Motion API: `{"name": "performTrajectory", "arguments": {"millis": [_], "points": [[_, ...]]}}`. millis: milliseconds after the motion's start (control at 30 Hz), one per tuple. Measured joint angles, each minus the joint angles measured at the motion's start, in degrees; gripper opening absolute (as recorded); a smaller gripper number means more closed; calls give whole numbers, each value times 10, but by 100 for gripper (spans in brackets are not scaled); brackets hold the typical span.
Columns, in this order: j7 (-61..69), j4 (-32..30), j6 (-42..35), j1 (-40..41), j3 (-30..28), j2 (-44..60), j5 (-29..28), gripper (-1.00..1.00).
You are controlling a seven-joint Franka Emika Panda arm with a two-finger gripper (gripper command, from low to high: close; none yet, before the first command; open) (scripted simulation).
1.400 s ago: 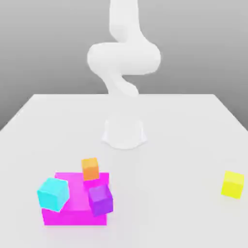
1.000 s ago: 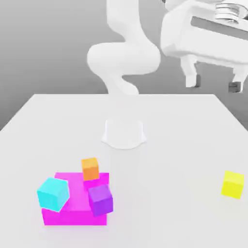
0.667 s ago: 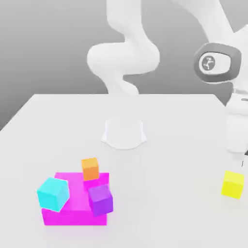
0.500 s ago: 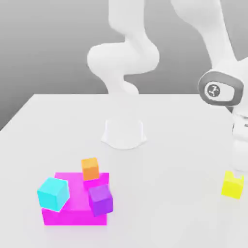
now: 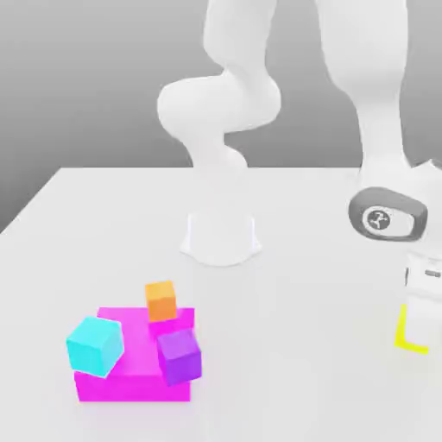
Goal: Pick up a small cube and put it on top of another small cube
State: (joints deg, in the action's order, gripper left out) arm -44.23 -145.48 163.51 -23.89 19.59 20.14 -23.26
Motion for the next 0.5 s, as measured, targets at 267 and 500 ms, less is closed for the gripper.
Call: {"name": "performTrajectory", "arguments": {"millis": [267, 500], "points": [[14, -48, -86, 78, 20, -133, 97, -100], [-138, -120, -150, 219, -63, -267, 114, -100]]}}
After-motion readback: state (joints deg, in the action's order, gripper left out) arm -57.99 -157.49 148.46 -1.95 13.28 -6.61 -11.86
